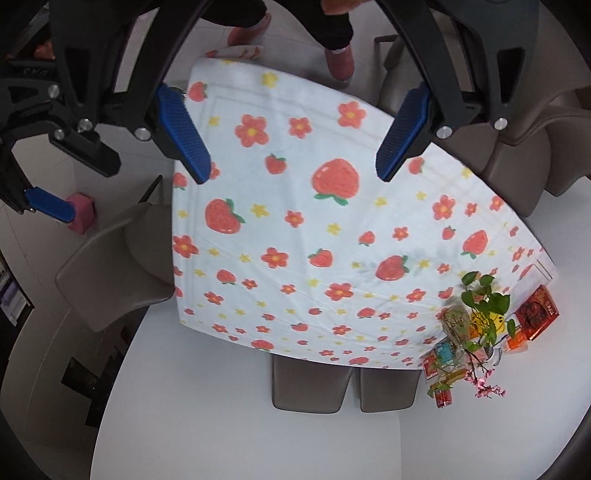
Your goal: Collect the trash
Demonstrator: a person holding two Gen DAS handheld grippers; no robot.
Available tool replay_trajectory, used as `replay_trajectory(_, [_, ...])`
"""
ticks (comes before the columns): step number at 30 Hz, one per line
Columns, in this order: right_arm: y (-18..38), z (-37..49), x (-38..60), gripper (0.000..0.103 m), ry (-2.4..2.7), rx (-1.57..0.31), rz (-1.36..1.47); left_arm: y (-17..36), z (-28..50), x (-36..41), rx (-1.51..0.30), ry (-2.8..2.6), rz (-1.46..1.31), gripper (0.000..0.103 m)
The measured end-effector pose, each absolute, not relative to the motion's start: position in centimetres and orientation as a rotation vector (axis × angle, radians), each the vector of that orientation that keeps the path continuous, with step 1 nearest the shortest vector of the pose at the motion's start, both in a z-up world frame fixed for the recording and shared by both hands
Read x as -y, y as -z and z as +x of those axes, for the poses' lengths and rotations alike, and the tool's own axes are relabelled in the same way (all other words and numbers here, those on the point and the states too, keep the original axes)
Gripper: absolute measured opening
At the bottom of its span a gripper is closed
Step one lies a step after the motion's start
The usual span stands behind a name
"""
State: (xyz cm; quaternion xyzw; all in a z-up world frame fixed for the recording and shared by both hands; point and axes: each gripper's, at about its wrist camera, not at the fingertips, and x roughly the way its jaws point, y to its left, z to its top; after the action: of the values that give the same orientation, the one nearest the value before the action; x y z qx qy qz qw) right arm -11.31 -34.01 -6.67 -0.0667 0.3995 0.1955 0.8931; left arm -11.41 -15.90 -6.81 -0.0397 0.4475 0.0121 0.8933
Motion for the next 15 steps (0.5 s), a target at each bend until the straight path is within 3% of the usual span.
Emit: replay_trajectory(15, [1.6, -9.7, 21.1, 0.093, -0.268, -0.823, -0.069, 1.6, -8.5, 2.3, -0.92, 0.032, 0.025, 0.091])
